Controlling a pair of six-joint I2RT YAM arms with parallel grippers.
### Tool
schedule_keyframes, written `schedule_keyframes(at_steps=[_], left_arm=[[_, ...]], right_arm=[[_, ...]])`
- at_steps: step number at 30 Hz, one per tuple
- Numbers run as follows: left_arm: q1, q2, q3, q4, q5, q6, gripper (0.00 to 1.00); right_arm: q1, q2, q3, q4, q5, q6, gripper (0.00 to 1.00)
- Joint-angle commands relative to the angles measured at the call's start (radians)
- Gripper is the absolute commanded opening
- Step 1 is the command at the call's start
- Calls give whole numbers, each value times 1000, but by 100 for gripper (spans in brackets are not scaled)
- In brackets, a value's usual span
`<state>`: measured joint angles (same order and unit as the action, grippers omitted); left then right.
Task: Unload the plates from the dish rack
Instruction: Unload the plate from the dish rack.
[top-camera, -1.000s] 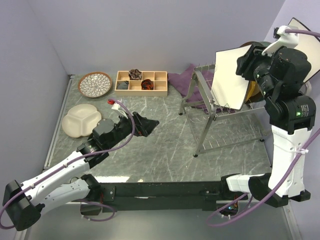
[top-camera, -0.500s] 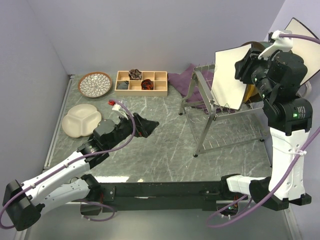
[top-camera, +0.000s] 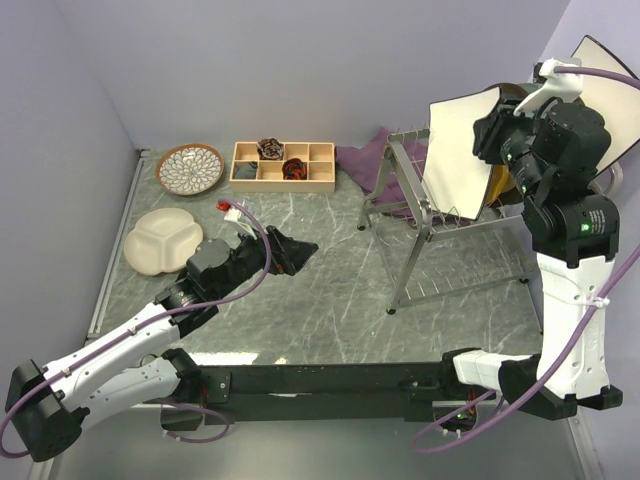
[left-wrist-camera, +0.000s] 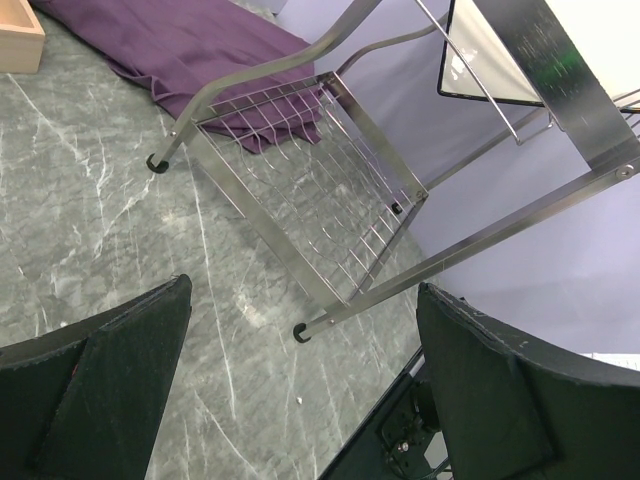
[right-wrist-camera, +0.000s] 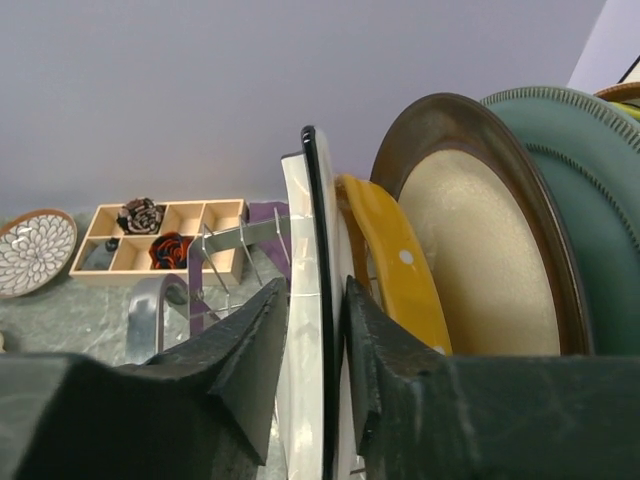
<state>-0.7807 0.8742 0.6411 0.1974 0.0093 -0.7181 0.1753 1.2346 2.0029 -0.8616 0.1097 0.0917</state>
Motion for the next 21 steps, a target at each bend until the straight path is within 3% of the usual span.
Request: schedule_keyframes(at_steps=[1, 6, 14, 21], left_arm=[[-5, -11, -1, 36, -6, 22, 99], [-5, -14, 2, 31, -6, 25, 99], [-5, -14, -3, 34, -6, 22, 99], [-5, -15, -6, 39, -6, 19, 100]], right_arm=[[6, 26, -4, -19, -50, -3, 33], [6, 43, 16, -22, -100, -9, 29], [6, 12, -36, -19, -117, 9, 43], [6, 16, -29, -48, -134, 23, 45]])
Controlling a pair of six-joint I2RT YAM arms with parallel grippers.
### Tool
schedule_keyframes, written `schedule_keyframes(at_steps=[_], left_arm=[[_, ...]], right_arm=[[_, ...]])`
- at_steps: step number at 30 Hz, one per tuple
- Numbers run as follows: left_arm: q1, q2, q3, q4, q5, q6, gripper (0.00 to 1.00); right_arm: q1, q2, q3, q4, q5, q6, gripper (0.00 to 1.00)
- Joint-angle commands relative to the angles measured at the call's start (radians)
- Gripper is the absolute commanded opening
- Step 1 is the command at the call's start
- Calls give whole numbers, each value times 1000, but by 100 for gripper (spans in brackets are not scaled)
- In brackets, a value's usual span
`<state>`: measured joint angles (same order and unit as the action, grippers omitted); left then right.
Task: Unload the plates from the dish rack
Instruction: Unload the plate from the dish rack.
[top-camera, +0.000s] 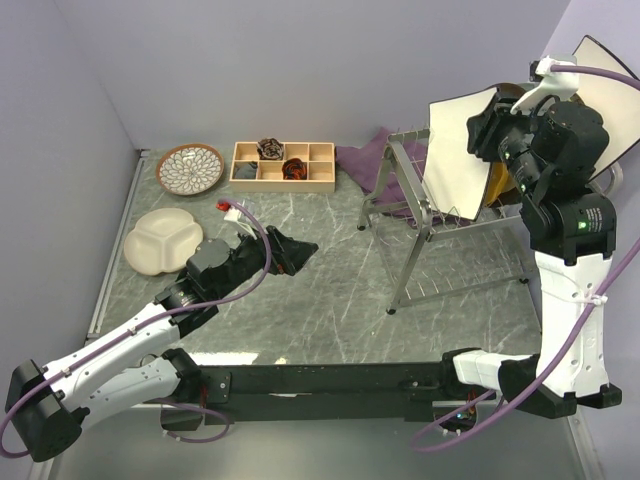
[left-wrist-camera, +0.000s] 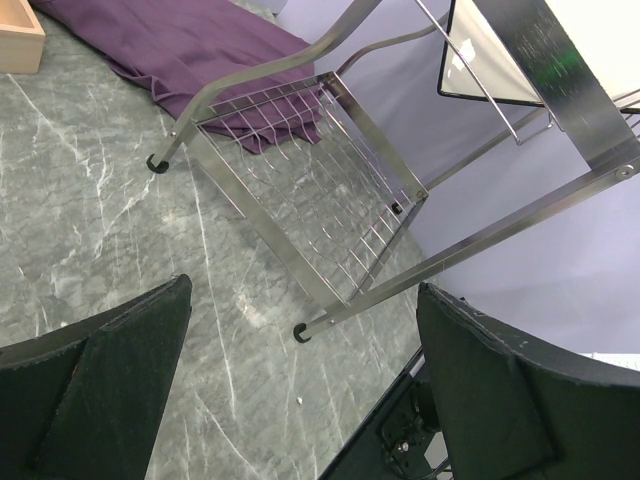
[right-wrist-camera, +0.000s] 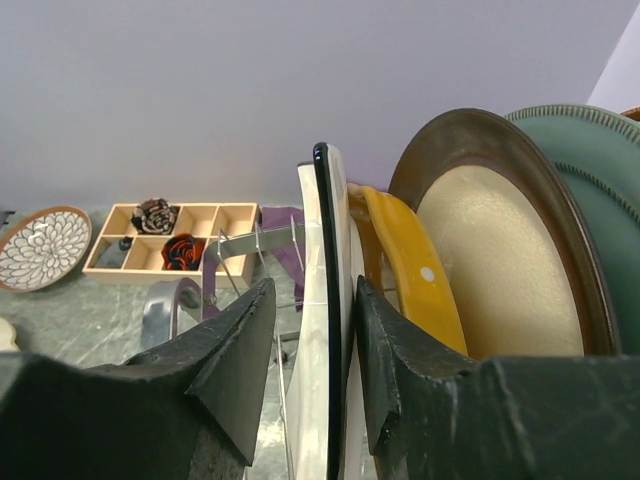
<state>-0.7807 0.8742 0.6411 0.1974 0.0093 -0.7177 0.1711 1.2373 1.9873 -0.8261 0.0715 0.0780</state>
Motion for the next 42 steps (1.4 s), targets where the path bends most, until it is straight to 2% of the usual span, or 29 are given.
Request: schedule_keyframes(at_steps=[1, 8, 13, 18, 25, 29, 35, 38, 42], left_arm=[[-5, -17, -6, 39, -6, 18, 99], [-5, -20, -11, 43, -6, 15, 99], [-5, -21, -12, 50, -6, 11, 99], [-5, -29, -18, 53, -6, 8, 99], [-5, -37, -23, 53, -6, 4, 99], [-5, -35, -23, 56, -6, 4, 100], [-5, -32, -23, 56, -6, 4, 99], [-5, -32, -21, 56, -6, 4, 99], [-5, -32, -24, 60, -6, 4, 99]], right_arm=[[10, 13, -12, -87, -107, 40, 45], [11, -19, -19, -87, -125, 83, 46], [10, -48, -48, -114, -39, 129, 49], [10, -68, -77, -131, 7, 143, 47], [11, -85, -119, -117, -65, 140, 45], [10, -96, -154, -97, -101, 138, 47], [10, -81, -160, -108, -110, 140, 58], [10, -82, -171, -105, -75, 147, 59], [11, -73, -160, -129, -21, 155, 55]])
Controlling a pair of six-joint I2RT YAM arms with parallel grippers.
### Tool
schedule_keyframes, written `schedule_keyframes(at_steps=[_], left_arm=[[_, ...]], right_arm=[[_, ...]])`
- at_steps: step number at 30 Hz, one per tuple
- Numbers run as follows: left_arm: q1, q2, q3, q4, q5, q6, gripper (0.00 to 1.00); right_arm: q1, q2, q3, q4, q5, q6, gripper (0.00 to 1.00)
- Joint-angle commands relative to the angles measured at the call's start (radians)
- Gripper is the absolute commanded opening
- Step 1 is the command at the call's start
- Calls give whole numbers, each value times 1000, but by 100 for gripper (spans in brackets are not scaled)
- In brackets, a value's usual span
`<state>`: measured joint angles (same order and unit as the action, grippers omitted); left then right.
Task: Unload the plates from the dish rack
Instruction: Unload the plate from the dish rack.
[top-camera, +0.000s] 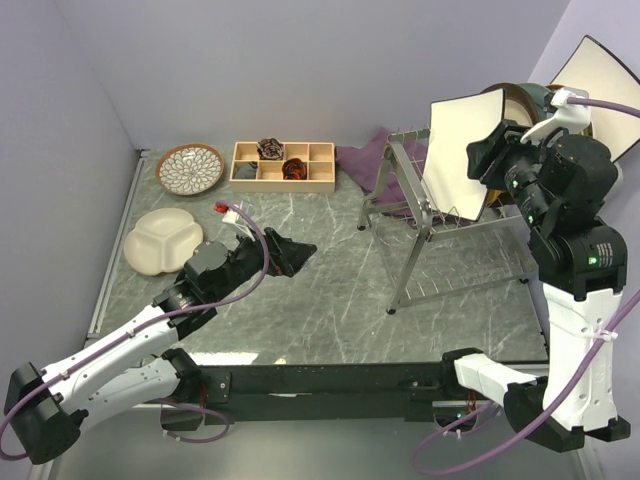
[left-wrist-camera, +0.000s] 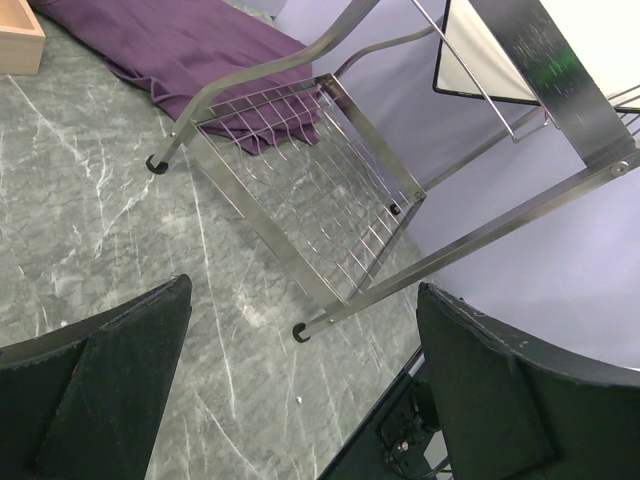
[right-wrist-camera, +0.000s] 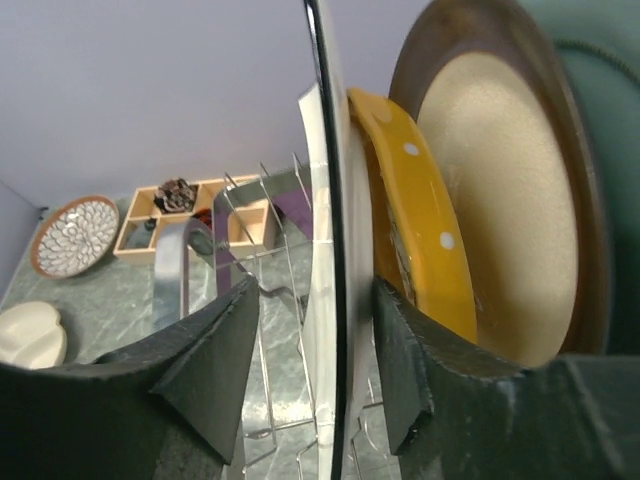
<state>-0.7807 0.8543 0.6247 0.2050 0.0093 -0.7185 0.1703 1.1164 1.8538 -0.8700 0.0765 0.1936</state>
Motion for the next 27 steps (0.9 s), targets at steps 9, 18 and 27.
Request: schedule_keyframes(at_steps=[9, 18, 27], left_arm=[[-5, -8, -6, 54, -5, 2, 99], [-5, -8, -5, 48, -8, 7, 99], [-5, -8, -3, 43, -8, 7, 99]], right_arm=[[12, 17, -63, -41, -26, 49, 50], [14, -30, -128, 46, -23, 52, 30], [12, -76, -88, 107, 39, 21, 0]])
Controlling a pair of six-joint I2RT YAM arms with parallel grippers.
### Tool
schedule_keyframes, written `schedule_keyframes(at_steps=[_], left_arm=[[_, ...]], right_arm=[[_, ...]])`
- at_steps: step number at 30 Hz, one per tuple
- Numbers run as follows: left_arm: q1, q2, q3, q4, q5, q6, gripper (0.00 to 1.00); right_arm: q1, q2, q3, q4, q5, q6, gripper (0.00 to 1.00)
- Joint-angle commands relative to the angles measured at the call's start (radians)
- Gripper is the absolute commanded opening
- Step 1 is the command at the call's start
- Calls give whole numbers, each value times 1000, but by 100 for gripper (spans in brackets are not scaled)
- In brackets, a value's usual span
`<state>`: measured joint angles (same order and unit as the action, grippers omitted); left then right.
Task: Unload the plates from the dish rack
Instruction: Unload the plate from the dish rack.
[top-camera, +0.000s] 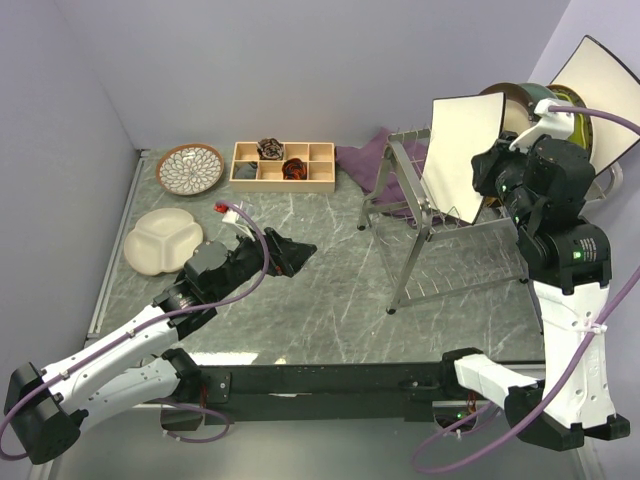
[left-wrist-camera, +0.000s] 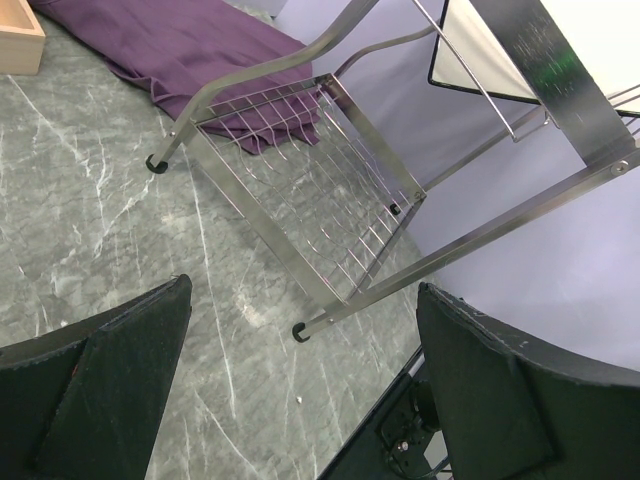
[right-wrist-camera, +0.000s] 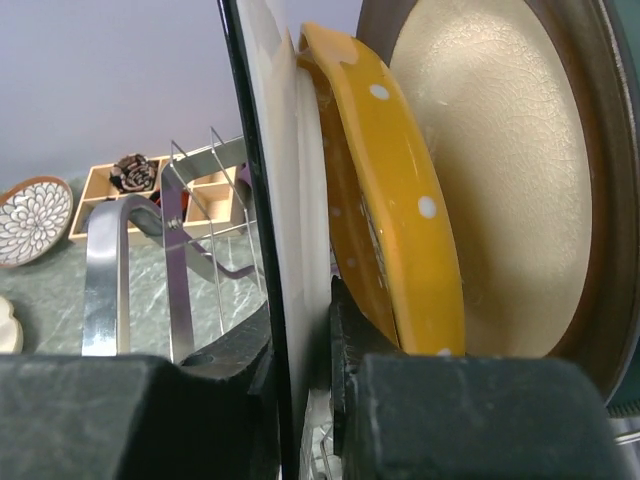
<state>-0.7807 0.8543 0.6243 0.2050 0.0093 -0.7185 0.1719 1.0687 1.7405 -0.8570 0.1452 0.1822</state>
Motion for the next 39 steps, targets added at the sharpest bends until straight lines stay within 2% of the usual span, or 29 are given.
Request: schedule_keyframes(at_steps=[1, 12, 26, 30, 39], left_arm=[[-5, -8, -3, 45, -8, 7, 100], [-5, 3, 2, 47, -6, 4, 99], [-5, 5, 11, 33, -6, 8, 99], [-5, -1, 12, 24, -6, 11, 99], [-5, -44, 23, -22, -51, 10, 99]], right_arm=[[11, -32, 33, 102, -15, 33, 0], [11, -56, 172, 251, 16, -44, 0], [12, -73, 220, 374, 31, -66, 0], [11, -70, 212, 435, 34, -50, 0], [12, 26, 313, 541, 1, 34, 0]])
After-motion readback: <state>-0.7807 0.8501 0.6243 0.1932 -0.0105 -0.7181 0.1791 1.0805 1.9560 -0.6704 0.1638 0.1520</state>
